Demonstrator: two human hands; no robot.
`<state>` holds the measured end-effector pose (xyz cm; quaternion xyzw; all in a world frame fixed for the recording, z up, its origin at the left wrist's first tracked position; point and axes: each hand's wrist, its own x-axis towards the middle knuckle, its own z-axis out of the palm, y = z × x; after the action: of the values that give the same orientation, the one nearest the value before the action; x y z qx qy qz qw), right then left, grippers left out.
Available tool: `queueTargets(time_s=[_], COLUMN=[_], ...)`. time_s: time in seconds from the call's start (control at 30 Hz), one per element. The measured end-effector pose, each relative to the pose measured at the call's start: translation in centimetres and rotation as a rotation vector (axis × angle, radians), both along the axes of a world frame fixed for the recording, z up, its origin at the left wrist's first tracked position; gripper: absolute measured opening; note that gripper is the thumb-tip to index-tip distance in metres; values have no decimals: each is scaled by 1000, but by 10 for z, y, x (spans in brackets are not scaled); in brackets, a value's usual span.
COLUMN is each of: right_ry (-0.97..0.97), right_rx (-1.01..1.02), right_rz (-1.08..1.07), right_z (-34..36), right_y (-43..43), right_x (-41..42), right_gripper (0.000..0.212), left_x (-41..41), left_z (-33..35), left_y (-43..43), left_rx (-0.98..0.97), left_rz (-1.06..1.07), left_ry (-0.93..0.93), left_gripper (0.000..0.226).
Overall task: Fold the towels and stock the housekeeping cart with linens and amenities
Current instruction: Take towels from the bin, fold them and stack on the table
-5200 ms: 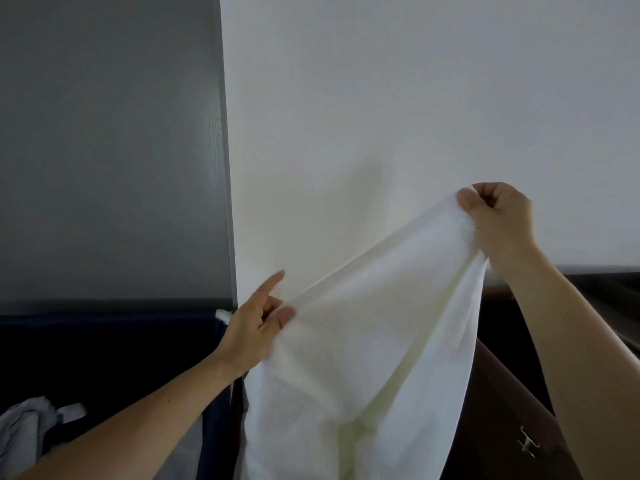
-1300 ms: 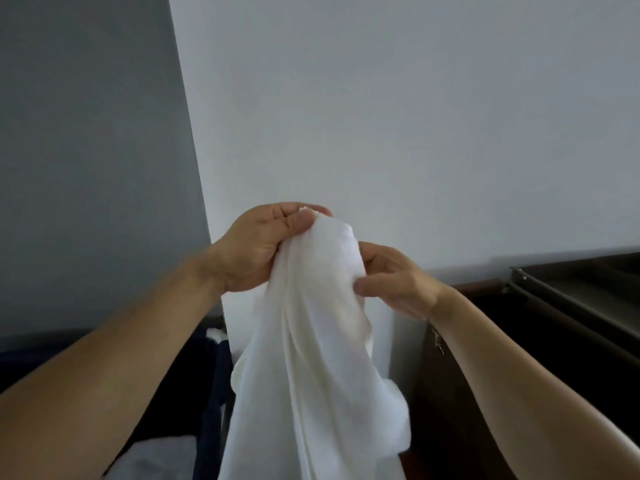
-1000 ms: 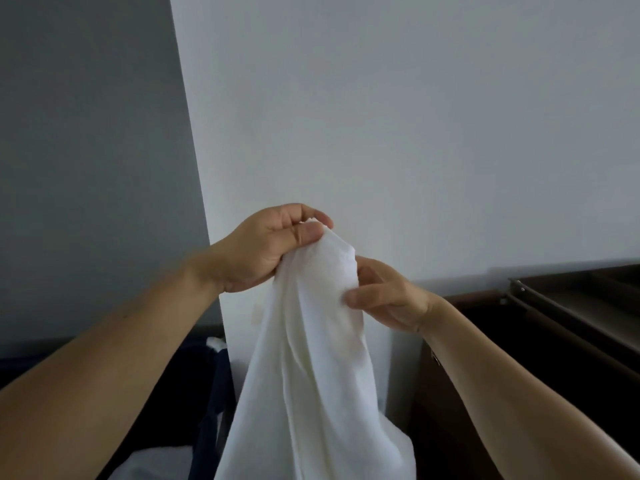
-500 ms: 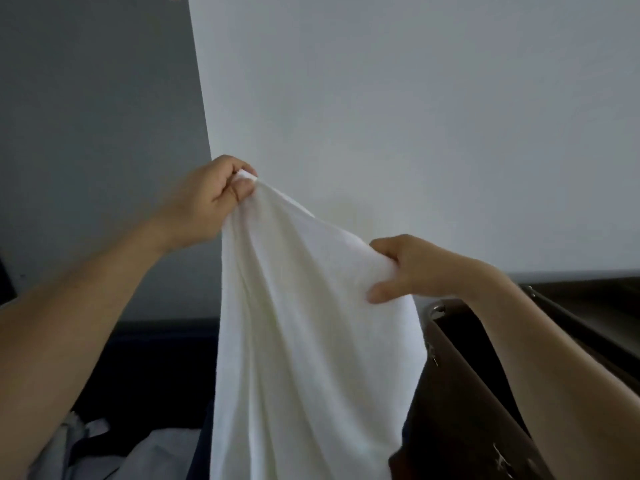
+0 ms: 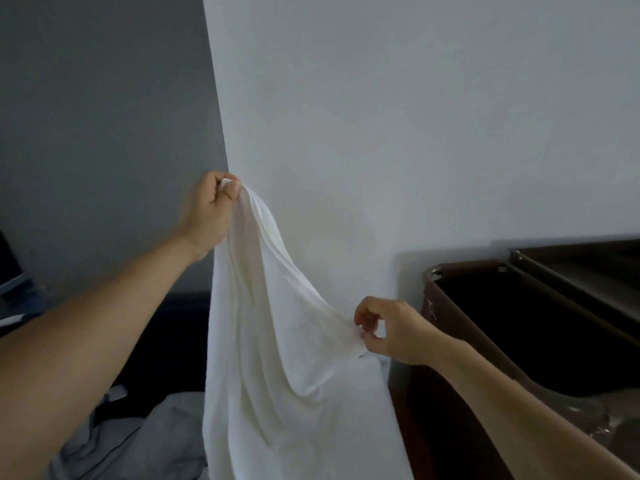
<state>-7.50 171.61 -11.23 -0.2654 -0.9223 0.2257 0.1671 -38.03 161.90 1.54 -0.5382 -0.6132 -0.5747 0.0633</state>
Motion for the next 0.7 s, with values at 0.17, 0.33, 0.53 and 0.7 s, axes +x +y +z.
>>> queueTargets(time_s=[0.17, 0.33, 0.53, 0.7], right_ry=[-6, 304, 452, 196], right_rx=[199, 522, 548, 441], right_rz=[78, 46, 68, 107], right_z=[-38, -81, -97, -90], right_y=[-32, -63, -89, -80], right_x=[-4, -10, -17, -4], right_gripper=[33, 28, 9, 24], left_x=[0, 9, 4, -2], left_z=[-14, -13, -16, -17], left_y=[-4, 0, 6, 4], left_rx=[25, 64, 52, 33], left_rz=[-25, -54, -33, -72], left_ry=[-52, -52, -57, 18], left_gripper=[8, 28, 23, 25])
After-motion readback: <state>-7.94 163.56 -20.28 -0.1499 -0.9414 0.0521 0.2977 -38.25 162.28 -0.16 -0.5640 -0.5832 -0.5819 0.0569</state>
